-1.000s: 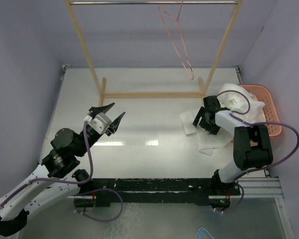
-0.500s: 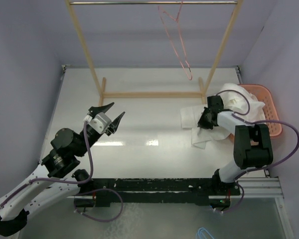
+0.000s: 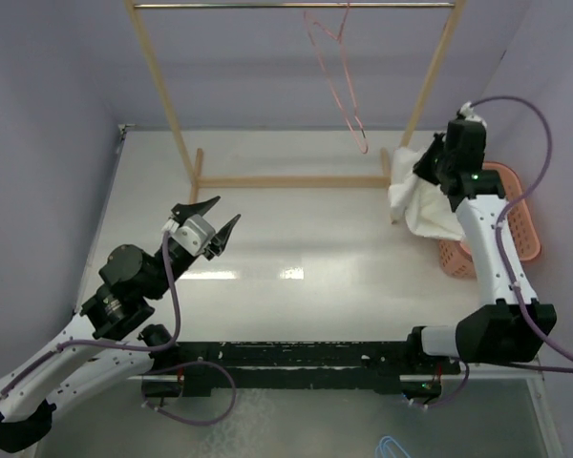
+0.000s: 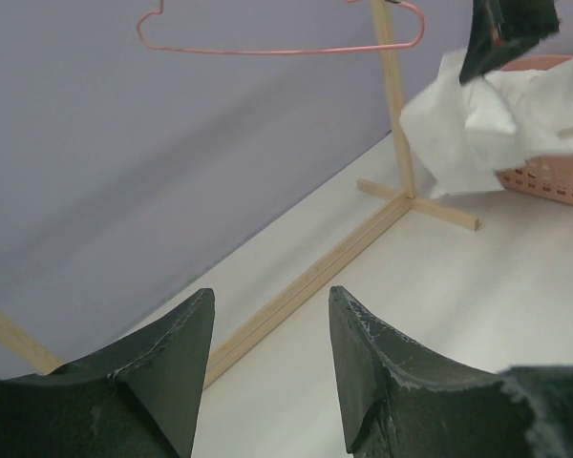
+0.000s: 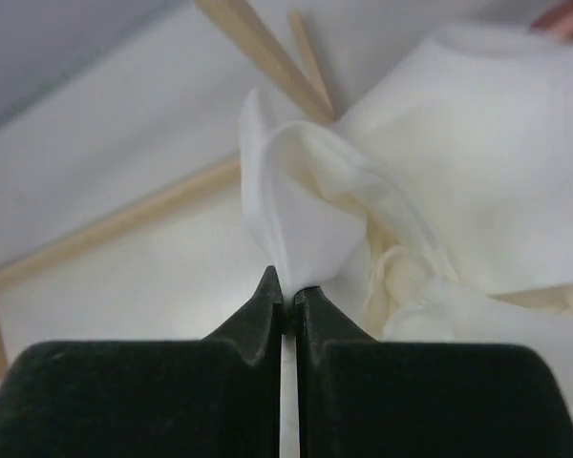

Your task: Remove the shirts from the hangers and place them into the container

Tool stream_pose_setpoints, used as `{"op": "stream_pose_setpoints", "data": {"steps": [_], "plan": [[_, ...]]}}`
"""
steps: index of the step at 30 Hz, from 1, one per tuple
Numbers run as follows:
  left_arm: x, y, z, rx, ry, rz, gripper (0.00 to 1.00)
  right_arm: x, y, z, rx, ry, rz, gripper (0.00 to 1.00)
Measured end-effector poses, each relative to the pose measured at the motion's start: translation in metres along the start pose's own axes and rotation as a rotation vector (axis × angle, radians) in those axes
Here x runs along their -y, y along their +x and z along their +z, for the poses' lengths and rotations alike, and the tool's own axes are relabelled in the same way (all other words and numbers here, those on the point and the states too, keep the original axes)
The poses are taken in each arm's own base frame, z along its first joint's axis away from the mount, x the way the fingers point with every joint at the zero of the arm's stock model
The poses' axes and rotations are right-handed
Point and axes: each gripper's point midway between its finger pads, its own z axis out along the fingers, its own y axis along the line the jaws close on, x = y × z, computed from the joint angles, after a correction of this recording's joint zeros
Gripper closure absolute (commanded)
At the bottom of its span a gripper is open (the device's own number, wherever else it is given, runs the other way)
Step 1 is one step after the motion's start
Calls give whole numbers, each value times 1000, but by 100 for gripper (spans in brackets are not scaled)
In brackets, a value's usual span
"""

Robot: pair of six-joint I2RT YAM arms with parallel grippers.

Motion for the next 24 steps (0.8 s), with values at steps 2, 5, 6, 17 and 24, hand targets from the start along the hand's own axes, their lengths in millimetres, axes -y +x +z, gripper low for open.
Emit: {"op": "stream_pose_setpoints", "data": {"steps": [2,5,6,17,24], "plan": [[0,1,1,-2,1,0,45,-16,-61,-30,136,-17,-8,100],[1,1,1,-4,2,1,45,-9,-112,-56,233,-10,30,100],[1,1,1,-4,2,1,45,4,-128,-64,263,1,61,100],[-1,-2,-2,7,-2,-1,45,116,-121,-86,288,285,304,100],[0,-3,-2,12,2,-2,45,162,-100,-88,301,508,417,100]]}}
